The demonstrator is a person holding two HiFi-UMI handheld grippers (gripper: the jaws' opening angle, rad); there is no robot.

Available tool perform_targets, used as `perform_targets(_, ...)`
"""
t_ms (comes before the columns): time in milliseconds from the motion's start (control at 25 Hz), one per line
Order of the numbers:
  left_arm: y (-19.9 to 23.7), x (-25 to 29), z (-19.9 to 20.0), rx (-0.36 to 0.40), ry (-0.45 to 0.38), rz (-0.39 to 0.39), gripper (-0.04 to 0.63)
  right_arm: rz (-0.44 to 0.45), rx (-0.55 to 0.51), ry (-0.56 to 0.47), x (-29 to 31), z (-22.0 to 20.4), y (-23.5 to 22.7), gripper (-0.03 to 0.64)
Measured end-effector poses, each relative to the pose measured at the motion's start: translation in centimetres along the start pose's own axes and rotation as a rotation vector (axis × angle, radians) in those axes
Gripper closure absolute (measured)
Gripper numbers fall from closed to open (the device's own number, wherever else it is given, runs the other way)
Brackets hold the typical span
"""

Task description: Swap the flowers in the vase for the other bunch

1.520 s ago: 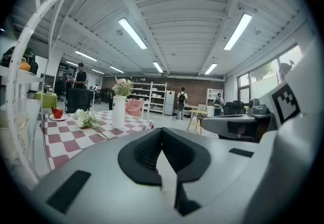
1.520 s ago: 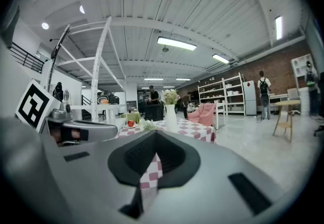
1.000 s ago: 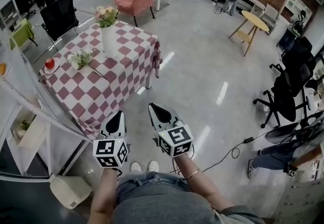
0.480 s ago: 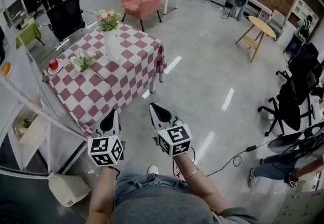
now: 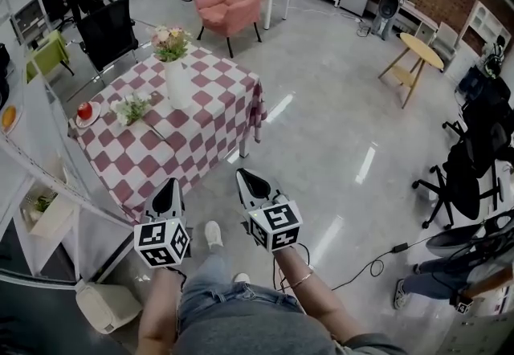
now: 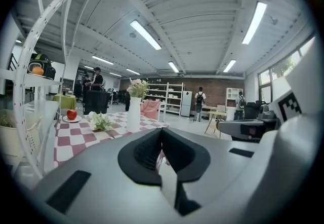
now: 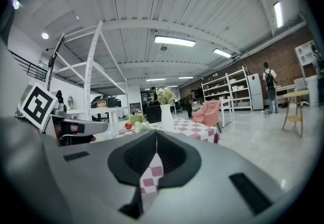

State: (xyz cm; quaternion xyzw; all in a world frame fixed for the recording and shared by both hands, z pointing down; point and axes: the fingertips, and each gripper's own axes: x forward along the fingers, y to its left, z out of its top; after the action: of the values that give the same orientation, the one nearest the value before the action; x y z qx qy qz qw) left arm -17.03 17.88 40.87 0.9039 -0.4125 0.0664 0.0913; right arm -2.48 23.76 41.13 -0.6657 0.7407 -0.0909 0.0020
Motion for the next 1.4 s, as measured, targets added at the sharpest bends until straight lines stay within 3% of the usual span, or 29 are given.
perform_targets(400, 2.6, 6.2, -0.2, -0.007, 0.019, -0.003, 0.578, 0.033, 0.006, 0.023, 6.5, -0.1, -2.0, 0.605)
perform_targets(600, 5.0, 10.4, 0.6, 0.019, 0.02, 0.004, 0.578, 0.057, 0.006, 0.028, 11.2, 0.3, -2.9, 0.605)
perform_targets(1200, 13.5, 23.5, 4.0, -0.027, 0.039, -0.005, 0.578, 0.094, 0.008, 0.053, 27.3, 3.2, -5.3, 0.601)
perform_targets(1400, 15.9, 26.4, 4.6, -0.038, 0.045, -0.011, 0.578, 0.117, 0.0, 0.063, 31.5, 3.7, -5.2, 0.56)
